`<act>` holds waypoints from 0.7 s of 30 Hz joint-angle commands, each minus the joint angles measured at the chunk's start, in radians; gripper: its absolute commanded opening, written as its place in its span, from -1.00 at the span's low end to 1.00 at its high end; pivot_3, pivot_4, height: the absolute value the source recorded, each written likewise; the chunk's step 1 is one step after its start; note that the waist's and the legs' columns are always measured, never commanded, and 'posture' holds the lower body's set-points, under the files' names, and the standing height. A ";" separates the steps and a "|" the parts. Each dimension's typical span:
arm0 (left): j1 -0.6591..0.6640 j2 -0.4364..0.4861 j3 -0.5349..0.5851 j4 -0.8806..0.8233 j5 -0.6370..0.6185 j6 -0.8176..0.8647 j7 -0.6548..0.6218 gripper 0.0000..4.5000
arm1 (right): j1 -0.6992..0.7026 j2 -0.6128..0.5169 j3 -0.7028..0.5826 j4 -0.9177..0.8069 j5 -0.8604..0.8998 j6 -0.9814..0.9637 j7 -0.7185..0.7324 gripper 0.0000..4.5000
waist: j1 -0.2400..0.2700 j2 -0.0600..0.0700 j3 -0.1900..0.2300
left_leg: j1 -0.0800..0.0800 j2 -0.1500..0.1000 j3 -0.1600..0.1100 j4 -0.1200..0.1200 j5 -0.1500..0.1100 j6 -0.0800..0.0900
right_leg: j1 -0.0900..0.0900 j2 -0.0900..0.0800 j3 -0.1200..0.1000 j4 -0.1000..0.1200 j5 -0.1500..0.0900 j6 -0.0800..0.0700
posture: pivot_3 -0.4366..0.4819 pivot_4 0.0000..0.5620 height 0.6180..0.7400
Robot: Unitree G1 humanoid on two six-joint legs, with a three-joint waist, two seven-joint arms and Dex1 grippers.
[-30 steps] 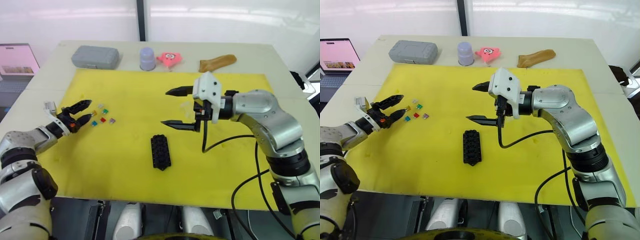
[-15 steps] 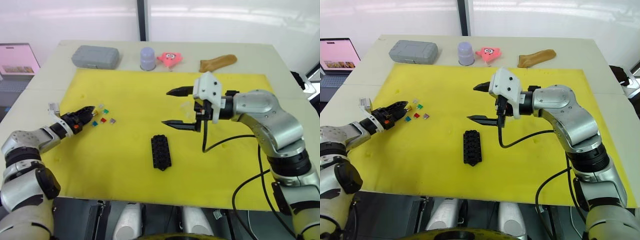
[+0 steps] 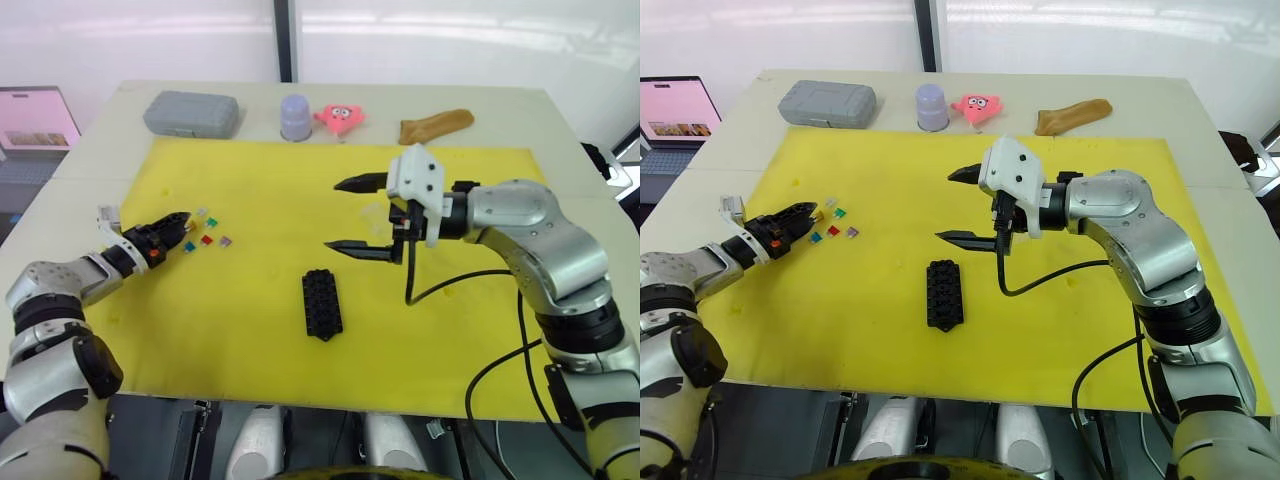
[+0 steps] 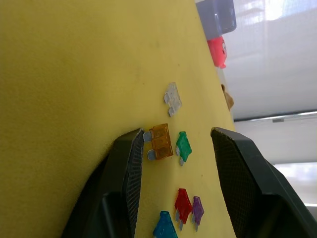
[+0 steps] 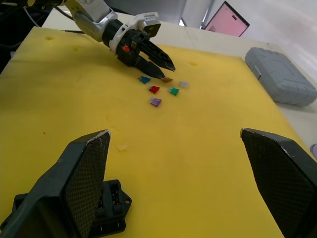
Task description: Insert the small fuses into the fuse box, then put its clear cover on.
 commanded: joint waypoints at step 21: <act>0.029 0.121 0.097 -0.252 -0.150 0.224 0.045 -0.97 | 0.014 0.013 -0.099 -0.071 0.089 0.061 -0.031 1.00 | -0.034 0.000 0.000 | -0.001 0.004 0.000 -0.002 0.001 -0.002 | -0.004 0.003 0.001 0.001 0.000 0.000 | -0.05 -0.47 1.00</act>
